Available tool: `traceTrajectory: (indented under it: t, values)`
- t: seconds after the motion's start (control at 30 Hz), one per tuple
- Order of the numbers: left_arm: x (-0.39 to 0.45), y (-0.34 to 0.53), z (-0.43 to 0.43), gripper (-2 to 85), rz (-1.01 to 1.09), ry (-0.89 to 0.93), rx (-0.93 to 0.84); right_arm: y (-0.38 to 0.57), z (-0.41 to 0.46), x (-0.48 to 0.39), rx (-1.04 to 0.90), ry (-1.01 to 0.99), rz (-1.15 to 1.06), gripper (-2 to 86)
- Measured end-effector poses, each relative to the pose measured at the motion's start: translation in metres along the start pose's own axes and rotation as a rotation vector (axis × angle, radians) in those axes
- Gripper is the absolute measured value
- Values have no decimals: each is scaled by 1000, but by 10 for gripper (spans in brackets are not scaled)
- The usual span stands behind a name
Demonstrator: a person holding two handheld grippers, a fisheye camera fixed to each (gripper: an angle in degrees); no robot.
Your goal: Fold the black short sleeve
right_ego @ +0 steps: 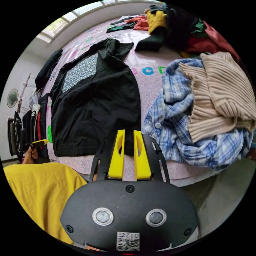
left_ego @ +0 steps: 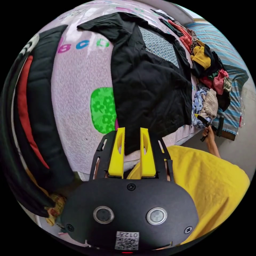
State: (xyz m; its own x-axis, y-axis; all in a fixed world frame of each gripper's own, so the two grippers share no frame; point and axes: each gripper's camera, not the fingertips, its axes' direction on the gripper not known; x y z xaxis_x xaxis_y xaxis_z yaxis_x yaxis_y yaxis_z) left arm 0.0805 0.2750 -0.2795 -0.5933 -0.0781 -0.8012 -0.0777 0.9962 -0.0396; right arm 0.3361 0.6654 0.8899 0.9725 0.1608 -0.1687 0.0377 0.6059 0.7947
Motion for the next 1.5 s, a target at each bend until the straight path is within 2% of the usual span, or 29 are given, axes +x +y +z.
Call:
traceTrajectory:
  t: [0.13,0.37,0.57,0.67,0.73,1.1,1.5]
  values:
    - [2,23,24,92,-61,-17,-8,17,11,22,6,-9,63,65]
    - [7,49,73,96,-80,4,-78,23,36,24,-7,-24,46,65]
    - [21,48,97,63,-66,-125,-128,11,59,15,-45,17,-21,63]
    - [27,48,105,48,-47,-182,-146,10,64,4,-34,107,-85,62]
    - [28,48,110,40,-53,-176,-154,9,74,2,-67,154,-109,60]
    - [10,56,127,4,-79,10,-181,1,94,19,-108,74,-73,16]
    - [7,103,92,0,-94,42,-150,19,80,8,-192,10,-155,3]
